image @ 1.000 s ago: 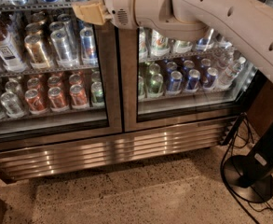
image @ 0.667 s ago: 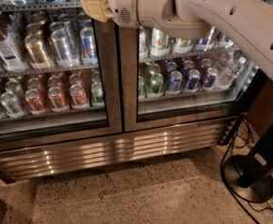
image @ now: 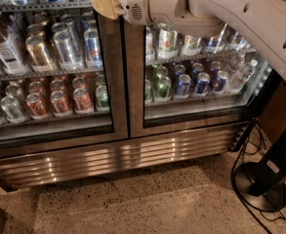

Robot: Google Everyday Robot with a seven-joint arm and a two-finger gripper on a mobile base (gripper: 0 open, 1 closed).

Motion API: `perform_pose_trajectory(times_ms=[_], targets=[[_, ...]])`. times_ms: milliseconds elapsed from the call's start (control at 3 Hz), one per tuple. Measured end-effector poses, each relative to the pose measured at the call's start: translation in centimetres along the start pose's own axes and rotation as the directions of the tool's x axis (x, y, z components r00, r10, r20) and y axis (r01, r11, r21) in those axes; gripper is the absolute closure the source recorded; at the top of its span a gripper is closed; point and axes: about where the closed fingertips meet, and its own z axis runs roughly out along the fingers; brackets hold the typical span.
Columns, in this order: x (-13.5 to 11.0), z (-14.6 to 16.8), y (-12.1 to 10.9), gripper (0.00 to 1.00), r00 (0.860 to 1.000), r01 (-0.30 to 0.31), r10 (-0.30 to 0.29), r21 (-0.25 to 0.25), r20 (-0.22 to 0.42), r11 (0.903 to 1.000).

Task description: Open left fridge door

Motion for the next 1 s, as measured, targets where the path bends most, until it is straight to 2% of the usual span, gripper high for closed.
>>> perform_pose_trajectory(times_ms=[667,1000], targets=[[0.1,-0.3,-1.7,1.00,1.000,0.000,0.000,0.000,0.000,1.0000],[0.2,-0.4,-2.2,0.81,1.000,0.000,0.000,0.000,0.000,1.0000]])
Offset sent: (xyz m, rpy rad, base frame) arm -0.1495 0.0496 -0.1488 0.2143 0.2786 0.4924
